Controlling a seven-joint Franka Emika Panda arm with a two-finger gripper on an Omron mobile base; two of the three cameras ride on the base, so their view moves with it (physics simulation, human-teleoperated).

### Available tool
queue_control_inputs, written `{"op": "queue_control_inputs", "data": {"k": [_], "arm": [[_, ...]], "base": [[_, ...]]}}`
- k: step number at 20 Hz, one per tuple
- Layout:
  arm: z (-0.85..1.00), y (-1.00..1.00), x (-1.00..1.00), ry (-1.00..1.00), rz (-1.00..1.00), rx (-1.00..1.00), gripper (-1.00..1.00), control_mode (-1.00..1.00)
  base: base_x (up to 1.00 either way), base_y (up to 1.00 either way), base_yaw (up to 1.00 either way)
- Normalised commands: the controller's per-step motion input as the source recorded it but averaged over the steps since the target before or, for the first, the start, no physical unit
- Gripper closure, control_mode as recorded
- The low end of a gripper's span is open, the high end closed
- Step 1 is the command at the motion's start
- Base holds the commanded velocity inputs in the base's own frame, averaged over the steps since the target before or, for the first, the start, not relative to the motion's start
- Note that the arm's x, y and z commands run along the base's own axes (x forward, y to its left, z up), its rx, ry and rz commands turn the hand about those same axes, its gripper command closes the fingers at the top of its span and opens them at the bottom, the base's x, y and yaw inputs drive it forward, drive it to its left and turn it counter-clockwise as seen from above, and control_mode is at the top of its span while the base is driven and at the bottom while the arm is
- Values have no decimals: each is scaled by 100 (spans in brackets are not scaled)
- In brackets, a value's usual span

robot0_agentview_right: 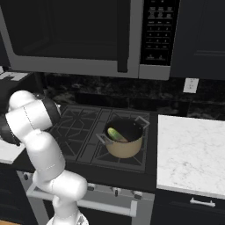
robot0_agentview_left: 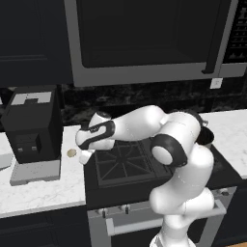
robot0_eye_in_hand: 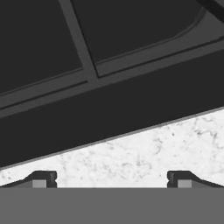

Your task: Put the cucumber and garlic in the pot. Retrieve the spatula and lightly stir the vegetables in the pot.

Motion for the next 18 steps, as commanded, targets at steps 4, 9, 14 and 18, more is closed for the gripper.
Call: {"op": "queue_control_inputs", "data": {"k": [4,9,14,18], "arm": [[1,58,14,8,-16,-6,-100,-100],[20,65,11,4,-18,-5,-100,-100],[49,55,5,3,-21,0,-100,-100],[63,48,7,3,-25,0,-100,-100]], "base": [[0,0,0],[0,0,0],[0,0,0],[0,0,0]]}}
